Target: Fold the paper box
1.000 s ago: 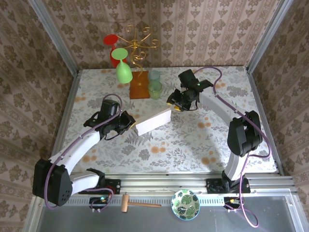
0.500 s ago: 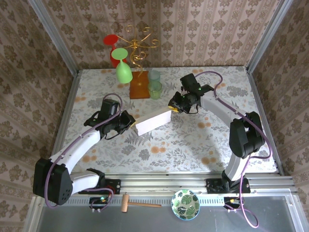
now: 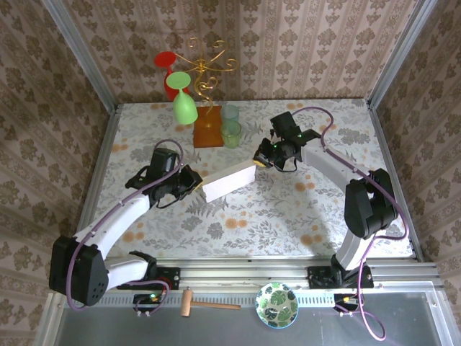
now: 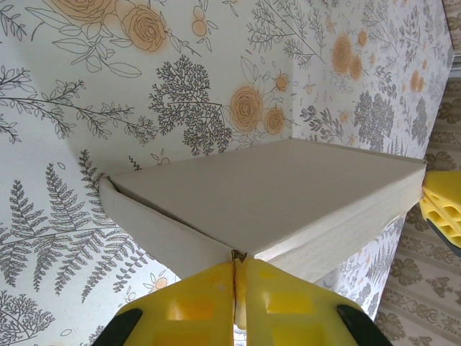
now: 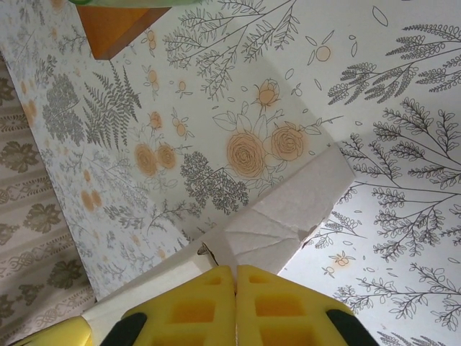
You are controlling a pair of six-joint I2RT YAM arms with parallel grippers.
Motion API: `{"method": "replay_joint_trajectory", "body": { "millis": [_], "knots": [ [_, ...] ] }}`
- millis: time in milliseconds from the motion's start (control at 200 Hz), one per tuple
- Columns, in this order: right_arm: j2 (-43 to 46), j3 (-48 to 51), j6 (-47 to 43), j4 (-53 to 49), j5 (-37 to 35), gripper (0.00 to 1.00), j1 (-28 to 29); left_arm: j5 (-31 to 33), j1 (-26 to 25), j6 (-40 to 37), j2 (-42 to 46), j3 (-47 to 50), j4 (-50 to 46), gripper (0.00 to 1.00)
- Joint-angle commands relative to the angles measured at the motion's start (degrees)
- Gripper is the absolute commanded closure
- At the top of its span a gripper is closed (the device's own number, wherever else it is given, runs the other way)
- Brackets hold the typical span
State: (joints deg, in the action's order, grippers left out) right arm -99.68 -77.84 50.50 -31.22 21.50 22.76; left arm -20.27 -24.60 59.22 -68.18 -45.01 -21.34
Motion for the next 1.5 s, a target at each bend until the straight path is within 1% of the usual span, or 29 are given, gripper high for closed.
{"method": "replay_joint_trajectory", "body": {
  "millis": [0, 180, 230, 245, 285, 485, 605, 765, 835, 905, 970, 985, 1005, 1015, 1020, 1030, 1040, 1055, 1105, 1170, 1240, 1295, 1345, 1375, 1405, 1420, 1435, 1470, 1495],
  "knots": [
    [-2.2, 3.4, -2.1, -8.4, -4.0, 0.95, -0.3, 2.7, -1.0, -2.0, -3.4, 4.1, -9.6, 0.91],
    [-1.9, 3.4, -3.3, -8.6, -4.3, 0.96, -0.3, 2.4, -1.2, -3.6, -3.6, 3.9, -8.9, 0.95],
    [-1.3, 3.3, -4.2, -8.5, -4.5, 0.94, -0.3, 2.1, -1.2, -4.3, -3.6, 3.8, -8.5, 0.95],
    [-1.1, 3.4, -4.5, -8.5, -4.7, 0.93, -0.3, 2.1, -2.7, -4.4, -3.6, 3.8, -8.6, 0.96],
    [-0.3, 3.5, -5.3, -8.2, -4.9, 0.89, -0.3, 1.9, -3.2, -4.9, -3.6, 3.7, -8.6, 0.95],
    [5.1, 4.7, -10.2, -7.6, -6.4, 0.84, -0.4, 2.6, -6.4, -7.3, -2.1, 3.3, -7.7, 0.94],
    [9.9, 8.9, -12.2, -8.7, -9.5, 0.74, -0.9, 2.7, -9.7, -9.3, -3.0, 2.6, -7.6, 0.88],
    [17.9, 17.9, -10.4, -7.6, -11.9, 0.70, -3.6, 3.0, -12.1, -8.9, -3.1, 2.8, -8.6, 0.80],
    [20.4, 18.9, -9.8, -7.6, -13.3, 0.68, -4.3, 3.7, -12.1, -7.9, -1.1, 2.2, -9.0, 0.76],
    [23.3, 18.6, -9.7, -8.4, -15.9, 0.63, -4.6, 4.3, -11.9, -7.7, 0.9, 0.6, -10.4, 0.69],
    [25.1, 17.3, -9.8, -10.6, -20.0, 0.54, -5.0, 5.5, -9.9, -7.8, 4.0, -1.2, -13.4, 0.61],
    [25.6, 16.9, -9.9, -11.3, -21.3, 0.45, -5.0, 5.6, -9.1, -7.8, 4.9, -1.4, -13.7, 0.59],
    [26.4, 16.5, -10.2, -11.8, -23.0, 0.22, -5.2, 5.9, -7.9, -7.9, 6.4, -1.4, -13.9, 0.56],
    [26.9, 16.4, -10.3, -12.0, -23.8, 0.07, -5.3, 5.9, -7.2, -8.0, 6.9, -1.5, -14.0, 0.44],
    [27.1, 16.3, -10.3, -12.1, -24.2, 0.04, -5.3, 6.0, -6.9, -8.0, 7.4, -1.4, -14.0, 0.40],
    [27.7, 16.3, -10.5, -12.1, -25.0, 0.01, -5.4, 6.1, -6.3, -8.0, 8.4, -1.3, -13.9, 0.15],
    [28.3, 16.2, -10.7, -12.1, -25.7, 0.00, -5.6, 6.2, -5.5, -8.0, 9.2, -1.2, -13.8, 0.04],
    [29.3, 16.3, -10.8, -11.8, -26.7, 0.00, -5.9, 6.3, -4.4, -8.2, 10.5, -0.9, -13.4, 0.00],
    [33.1, 17.2, -12.1, -10.0, -30.0, 0.00, -6.5, 6.9, 0.0, -8.9, 14.8, 0.4, -11.8, 0.00],
    [37.8, 18.5, -14.5, -6.9, -34.8, 0.00, -7.1, 11.2, 4.4, -9.6, 19.9, 1.4, -12.3, 0.00],
    [40.9, 20.4, -14.1, -5.3, -47.9, 0.00, -6.9, 20.2, 6.4, -12.1, 24.1, 1.7, -13.8, 0.00],
    [42.3, 24.2, -15.8, -2.2, -56.6, 0.00, -7.9, 34.1, 5.8, -12.8, 25.9, 1.7, -16.9, 0.00],
    [43.7, 31.8, -28.4, 10.8, -57.6, 0.00, -8.5, 50.4, 3.8, -10.1, 25.6, 1.8, -22.0, 0.00],
    [44.1, 35.5, -33.1, 16.3, -58.5, 0.00, -8.6, 60.2, 2.5, -6.9, 24.5, 1.5, -25.8, 0.00],
    [44.0, 38.5, -36.4, 20.7, -58.9, 0.00, -8.9, 66.9, 2.1, -4.3, 23.0, 2.0, -26.8, 0.00],
    [43.7, 39.9, -38.1, 22.8, -58.6, 0.00, -9.2, 68.8, 2.1, -8.0, 22.7, 3.0, -24.1, 0.00],
    [43.2, 41.1, -40.3, 24.5, -57.8, 0.00, -9.5, 68.9, 2.1, -14.8, 22.6, 4.5, -19.4, 0.00],
    [41.6, 43.1, -43.7, 27.8, -56.1, 0.00, -10.1, 66.2, 2.6, -33.3, 22.9, 9.1, -6.4, 0.00],
    [40.1, 43.8, -45.3, 28.8, -55.3, 0.00, -10.6, 63.1, 3.1, -42.3, 23.2, 11.9, -0.1, 0.00]
  ]
}}
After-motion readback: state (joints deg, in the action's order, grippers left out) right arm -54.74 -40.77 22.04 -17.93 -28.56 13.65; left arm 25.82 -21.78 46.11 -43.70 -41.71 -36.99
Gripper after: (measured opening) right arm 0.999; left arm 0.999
